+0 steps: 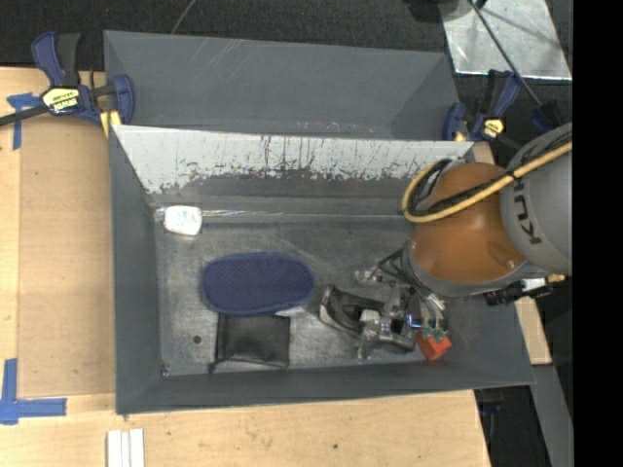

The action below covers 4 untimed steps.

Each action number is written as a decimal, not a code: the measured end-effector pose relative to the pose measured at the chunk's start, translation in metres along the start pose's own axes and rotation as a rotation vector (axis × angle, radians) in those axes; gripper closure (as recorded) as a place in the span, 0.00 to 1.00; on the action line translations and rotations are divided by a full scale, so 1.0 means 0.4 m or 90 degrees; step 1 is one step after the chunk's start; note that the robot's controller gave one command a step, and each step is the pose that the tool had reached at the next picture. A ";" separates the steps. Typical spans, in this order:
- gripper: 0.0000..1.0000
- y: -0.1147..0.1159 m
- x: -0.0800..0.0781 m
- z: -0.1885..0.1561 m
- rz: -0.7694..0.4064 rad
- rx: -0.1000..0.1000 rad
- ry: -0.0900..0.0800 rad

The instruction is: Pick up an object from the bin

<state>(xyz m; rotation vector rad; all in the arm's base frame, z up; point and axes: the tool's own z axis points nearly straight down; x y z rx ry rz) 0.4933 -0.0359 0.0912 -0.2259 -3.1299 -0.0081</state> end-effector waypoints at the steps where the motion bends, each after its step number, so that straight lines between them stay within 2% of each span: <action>1: 0.00 0.002 -0.020 -0.096 0.033 0.003 -0.007; 2: 0.00 -0.009 -0.038 -0.011 -0.112 -0.006 -0.004; 3: 1.00 -0.011 -0.027 -0.008 -0.112 -0.006 0.013; 4: 1.00 0.070 -0.026 -0.277 -0.360 0.003 -0.003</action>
Offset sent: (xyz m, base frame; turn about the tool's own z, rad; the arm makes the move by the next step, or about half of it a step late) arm 0.0061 -0.0001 0.0360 0.0523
